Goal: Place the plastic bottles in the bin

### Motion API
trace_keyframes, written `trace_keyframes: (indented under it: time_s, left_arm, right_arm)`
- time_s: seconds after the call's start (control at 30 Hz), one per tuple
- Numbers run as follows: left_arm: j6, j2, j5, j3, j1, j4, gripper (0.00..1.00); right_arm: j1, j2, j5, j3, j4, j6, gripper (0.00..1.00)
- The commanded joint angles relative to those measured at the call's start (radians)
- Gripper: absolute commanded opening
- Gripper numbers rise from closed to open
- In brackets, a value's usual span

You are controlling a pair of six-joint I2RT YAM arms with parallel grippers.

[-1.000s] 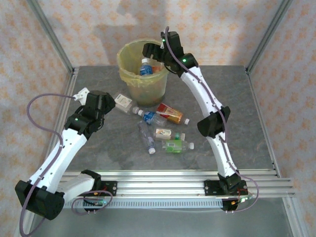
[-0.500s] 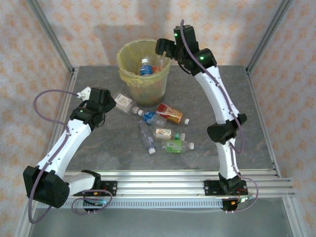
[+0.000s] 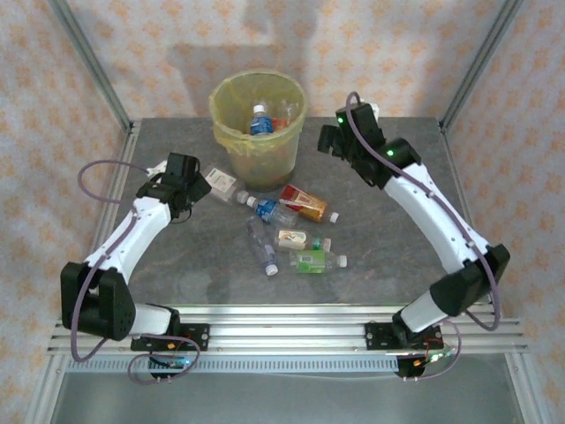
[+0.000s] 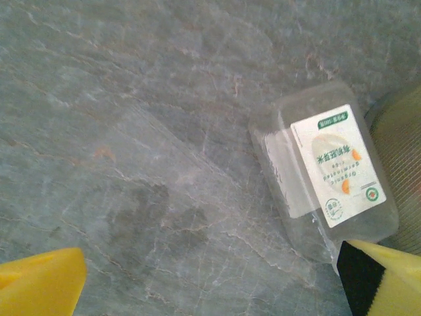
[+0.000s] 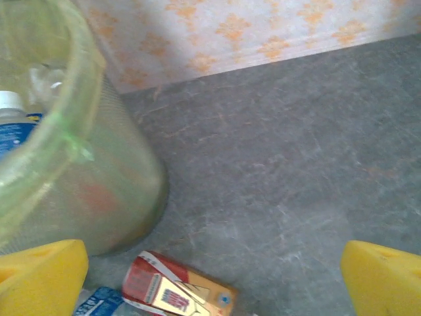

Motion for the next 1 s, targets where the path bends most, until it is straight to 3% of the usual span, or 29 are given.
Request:
trace_keyframes:
  time_s: [0.0,0.2,0.43,0.7,0.97]
  left_arm:
    - [-0.011,0.037,0.064,-0.014,0.008,0.064,1.0]
    - [-0.066,0.078,0.156,-0.035,0.001,0.108,1.0]
    - [-0.121,-0.016,0.13,-0.121,-0.056,0.039,1.0]
    - [-0.274,-0.163,0.163,-0.284,-0.242,0.087,1.0]
    - [-0.27,-0.108,0.156,-0.244,-0.431,0.115,1.0]
  right_arm:
    - [-0.005,-0.053,0.079,-0.089,0.053,0.041,0.99]
    - [-0.005,-0.083,0.08,-0.192,0.032,0.084,0.99]
    - [-0.006,-0.124,0.098,-0.261,0.013,0.111,0.99]
    - [-0.007,-0.153,0.12,-0.339,0.027,0.149,0.99]
    - [-0.009,-0.158,0.124,-0.37,0.01,0.161,0.99]
